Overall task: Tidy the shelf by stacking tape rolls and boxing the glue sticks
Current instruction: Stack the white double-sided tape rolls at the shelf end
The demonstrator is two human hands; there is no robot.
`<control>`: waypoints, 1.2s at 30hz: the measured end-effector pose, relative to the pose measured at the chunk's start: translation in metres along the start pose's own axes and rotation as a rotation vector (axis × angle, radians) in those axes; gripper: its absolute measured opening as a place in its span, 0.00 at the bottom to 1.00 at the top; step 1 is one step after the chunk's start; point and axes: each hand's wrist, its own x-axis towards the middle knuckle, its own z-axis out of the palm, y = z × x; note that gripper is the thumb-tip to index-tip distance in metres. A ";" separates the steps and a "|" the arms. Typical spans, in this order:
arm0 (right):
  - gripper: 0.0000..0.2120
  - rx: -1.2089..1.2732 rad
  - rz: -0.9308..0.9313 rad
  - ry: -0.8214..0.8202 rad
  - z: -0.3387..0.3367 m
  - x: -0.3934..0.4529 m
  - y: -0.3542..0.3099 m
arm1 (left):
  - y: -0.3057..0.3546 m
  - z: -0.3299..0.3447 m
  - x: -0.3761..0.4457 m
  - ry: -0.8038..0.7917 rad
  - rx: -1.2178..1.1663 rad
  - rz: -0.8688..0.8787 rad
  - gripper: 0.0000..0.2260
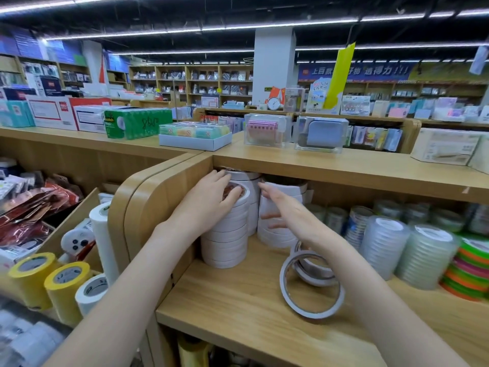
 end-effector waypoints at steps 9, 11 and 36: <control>0.11 -0.525 -0.168 0.123 -0.057 -0.071 0.017 | 0.009 0.030 -0.043 0.390 -0.005 0.125 0.18; 0.12 -0.650 -0.162 0.073 -0.064 -0.076 0.028 | 0.022 0.046 -0.063 0.400 -0.073 0.247 0.16; 0.04 -0.311 -0.061 0.275 -0.057 -0.079 0.060 | 0.065 0.113 -0.083 -0.168 -0.558 0.092 0.43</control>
